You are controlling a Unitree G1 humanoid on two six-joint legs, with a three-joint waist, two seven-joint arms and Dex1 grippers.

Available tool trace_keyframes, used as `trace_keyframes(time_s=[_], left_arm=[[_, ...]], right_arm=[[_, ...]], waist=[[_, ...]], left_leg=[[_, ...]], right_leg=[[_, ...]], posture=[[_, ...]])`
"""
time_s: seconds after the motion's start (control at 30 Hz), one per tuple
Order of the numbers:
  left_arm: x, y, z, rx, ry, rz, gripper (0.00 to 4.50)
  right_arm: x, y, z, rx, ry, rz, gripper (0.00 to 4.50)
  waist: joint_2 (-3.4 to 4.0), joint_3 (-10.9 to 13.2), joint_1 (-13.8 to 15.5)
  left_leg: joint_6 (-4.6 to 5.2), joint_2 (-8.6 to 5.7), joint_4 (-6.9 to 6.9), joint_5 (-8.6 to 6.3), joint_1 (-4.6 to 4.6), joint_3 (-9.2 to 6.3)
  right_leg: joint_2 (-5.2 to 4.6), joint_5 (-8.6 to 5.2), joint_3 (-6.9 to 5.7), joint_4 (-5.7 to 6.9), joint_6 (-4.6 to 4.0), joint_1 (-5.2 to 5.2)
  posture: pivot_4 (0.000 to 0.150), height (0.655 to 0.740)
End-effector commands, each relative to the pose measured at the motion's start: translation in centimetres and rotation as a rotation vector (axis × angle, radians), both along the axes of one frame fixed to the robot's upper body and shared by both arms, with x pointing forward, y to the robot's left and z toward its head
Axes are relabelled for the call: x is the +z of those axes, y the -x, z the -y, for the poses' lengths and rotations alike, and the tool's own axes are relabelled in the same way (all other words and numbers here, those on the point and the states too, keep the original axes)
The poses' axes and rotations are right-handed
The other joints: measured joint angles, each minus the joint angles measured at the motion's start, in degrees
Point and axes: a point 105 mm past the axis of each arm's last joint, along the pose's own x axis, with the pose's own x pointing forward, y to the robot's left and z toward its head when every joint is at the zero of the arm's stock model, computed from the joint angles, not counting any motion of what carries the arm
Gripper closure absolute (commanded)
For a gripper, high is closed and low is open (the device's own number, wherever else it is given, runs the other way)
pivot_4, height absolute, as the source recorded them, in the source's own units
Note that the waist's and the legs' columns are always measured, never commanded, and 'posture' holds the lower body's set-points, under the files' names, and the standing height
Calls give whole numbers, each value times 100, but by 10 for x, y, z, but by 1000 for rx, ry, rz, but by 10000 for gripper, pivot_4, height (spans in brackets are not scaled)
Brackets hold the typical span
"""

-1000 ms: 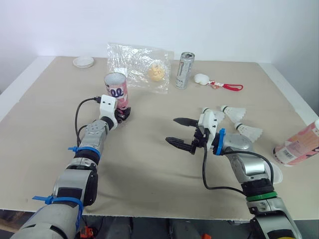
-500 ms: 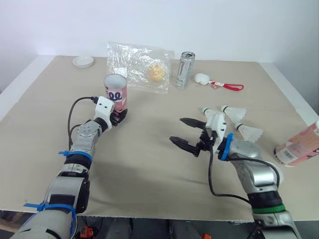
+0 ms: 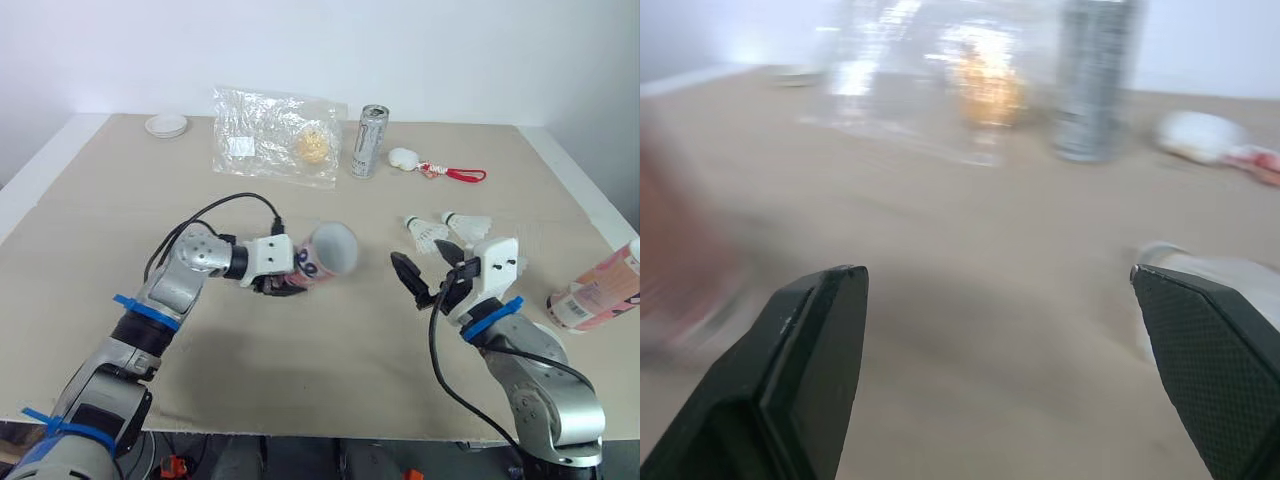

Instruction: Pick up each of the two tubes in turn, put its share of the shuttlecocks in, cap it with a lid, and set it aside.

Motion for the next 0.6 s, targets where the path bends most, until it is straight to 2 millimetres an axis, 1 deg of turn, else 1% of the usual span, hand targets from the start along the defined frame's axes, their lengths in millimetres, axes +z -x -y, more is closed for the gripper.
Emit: trace_keyframes(time_s=[0.03,0.17,0.33,0.43,0.6], left_arm=[[-1,8,5,-42,-105,-54,15947],[-2,13,7,-14,-149,-191,15947],[-2,19,9,47,-179,-311,15947],[-1,17,11,77,-193,-291,15947],[2,13,15,126,-161,-293,15947]], right_arm=[[9,-5,3,-40,13,30,0],[-1,-19,4,-64,-8,-9,0],[-4,-34,3,-56,-11,-17,0],[-7,-41,5,-62,-17,-24,0],[-11,-55,14,-88,-37,-43,0]], waist=[[0,0,-1],[0,0,-11],[0,0,-12],[0,0,-10],[0,0,-5]], left_leg=[[0,1,0,0,0,0],[1,2,-1,0,1,-1],[8,2,-7,-4,-2,-3],[8,-1,-14,-4,-1,-5],[8,-1,-17,-4,2,-6]], right_leg=[[1,-1,0,0,-1,0],[3,-3,0,0,-1,0],[4,-2,-1,1,23,0],[3,-7,-1,1,26,0],[3,-6,-2,1,25,1]], posture=[[1500,7400],[1500,7400],[1500,7400],[1500,7400],[1500,7400]])
